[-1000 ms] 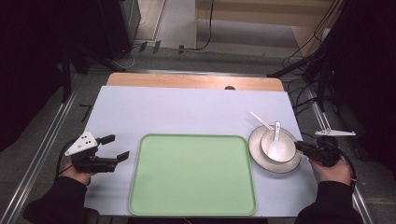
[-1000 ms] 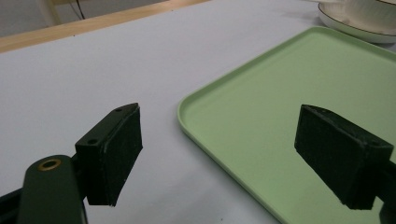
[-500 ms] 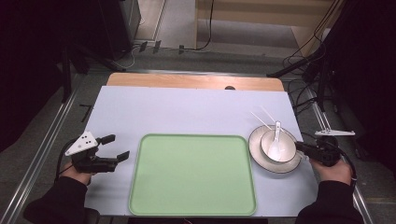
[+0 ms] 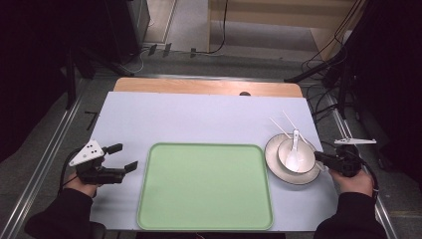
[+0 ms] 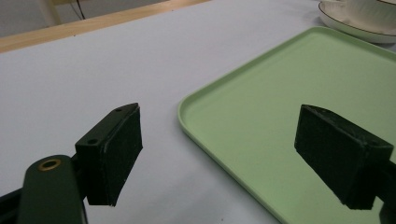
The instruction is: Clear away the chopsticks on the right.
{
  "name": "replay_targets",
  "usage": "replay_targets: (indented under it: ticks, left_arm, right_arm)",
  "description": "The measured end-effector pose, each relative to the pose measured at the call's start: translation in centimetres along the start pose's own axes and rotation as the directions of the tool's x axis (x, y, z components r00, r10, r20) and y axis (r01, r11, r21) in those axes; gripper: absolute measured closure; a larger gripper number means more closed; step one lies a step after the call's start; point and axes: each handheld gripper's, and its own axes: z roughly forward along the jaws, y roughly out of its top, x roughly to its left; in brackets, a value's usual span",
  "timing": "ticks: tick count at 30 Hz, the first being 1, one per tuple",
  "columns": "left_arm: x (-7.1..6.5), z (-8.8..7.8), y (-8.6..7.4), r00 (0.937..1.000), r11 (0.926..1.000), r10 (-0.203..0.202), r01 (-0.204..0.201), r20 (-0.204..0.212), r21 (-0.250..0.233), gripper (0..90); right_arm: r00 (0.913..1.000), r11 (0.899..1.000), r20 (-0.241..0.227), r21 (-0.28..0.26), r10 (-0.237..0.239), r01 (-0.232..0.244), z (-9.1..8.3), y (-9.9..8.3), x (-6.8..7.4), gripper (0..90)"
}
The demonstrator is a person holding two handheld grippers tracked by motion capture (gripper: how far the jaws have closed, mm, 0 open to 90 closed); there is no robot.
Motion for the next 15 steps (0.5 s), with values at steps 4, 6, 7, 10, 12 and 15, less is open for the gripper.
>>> replay_targets:
  ticks: [4, 6, 7, 10, 12, 15]
  left_arm:
    - [0.0, 0.0, 0.0, 1.0, 1.0, 0.001, -0.001, -0.002, -0.001, 15.2]
    - [0.0, 0.0, 0.0, 1.0, 1.0, 0.001, -0.001, -0.002, 0.0, 15.2]
    - [0.0, 0.0, 0.0, 1.0, 1.0, 0.001, -0.001, -0.002, 0.0, 15.1]
    - [0.0, 0.0, 0.0, 1.0, 1.0, 0.0, 0.0, -0.003, -0.002, 15.2]
    - [0.0, 0.0, 0.0, 1.0, 1.0, 0.0, 0.0, -0.003, -0.001, 15.1]
    - [0.0, 0.0, 0.0, 1.0, 1.0, 0.0, 0.0, -0.003, -0.001, 15.1]
  right_arm:
    - [0.9996, 1.0, -0.018, -0.016, 0.02, -0.02, -0.4, 0.0, -0.3, 84.9]
    - [0.9992, 0.999, -0.03, -0.03, 0.028, -0.029, -0.5, 0.0, -0.5, 85.0]
    - [0.999, 0.999, -0.03, -0.03, 0.034, -0.035, -0.7, 0.0, -0.5, 85.0]
    - [0.9979, 0.998, -0.036, -0.039, 0.055, -0.056, -1.0, 0.1, -0.6, 85.1]
    - [0.9969, 0.997, -0.041, -0.044, 0.068, -0.07, -1.3, 0.1, -0.6, 85.1]
    - [0.9961, 0.995, -0.045, -0.058, 0.076, -0.079, -1.7, 0.2, -0.6, 85.1]
